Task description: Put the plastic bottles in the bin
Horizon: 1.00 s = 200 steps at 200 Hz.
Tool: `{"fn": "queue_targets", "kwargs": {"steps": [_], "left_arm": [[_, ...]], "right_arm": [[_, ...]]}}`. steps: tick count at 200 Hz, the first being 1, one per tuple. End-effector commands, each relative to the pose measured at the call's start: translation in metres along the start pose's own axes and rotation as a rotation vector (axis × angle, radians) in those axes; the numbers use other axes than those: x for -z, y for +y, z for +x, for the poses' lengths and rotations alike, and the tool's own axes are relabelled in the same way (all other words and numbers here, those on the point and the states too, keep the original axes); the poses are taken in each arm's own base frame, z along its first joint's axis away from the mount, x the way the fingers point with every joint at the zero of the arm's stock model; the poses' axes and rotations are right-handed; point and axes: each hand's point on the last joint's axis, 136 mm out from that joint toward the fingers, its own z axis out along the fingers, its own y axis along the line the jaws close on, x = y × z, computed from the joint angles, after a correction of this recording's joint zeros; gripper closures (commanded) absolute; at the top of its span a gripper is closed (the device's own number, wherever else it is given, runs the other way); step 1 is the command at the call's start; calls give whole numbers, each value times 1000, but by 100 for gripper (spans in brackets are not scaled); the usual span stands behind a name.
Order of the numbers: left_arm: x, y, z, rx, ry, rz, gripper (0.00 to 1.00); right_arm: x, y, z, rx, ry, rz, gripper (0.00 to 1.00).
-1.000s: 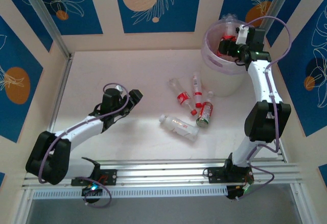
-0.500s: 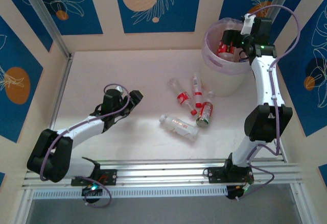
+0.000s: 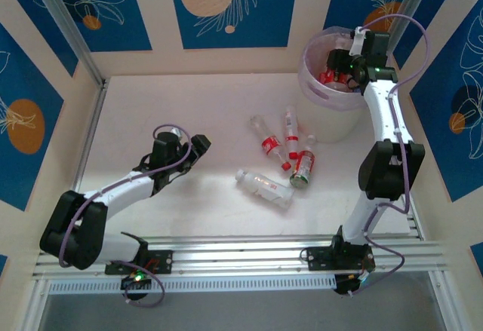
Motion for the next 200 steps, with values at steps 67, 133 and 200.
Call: {"fn": "queue_targets", "kwargs": {"steps": [67, 133, 200], "left_arm": [[3, 3, -1, -60, 3, -48, 15], [4, 5, 0, -97, 10, -69, 13], [4, 8, 6, -118, 22, -77, 11]], "right_arm": [[40, 23, -18, 30, 8, -13, 19], [117, 53, -50, 58, -122, -57, 10], [170, 127, -3, 165, -66, -186, 9]]}}
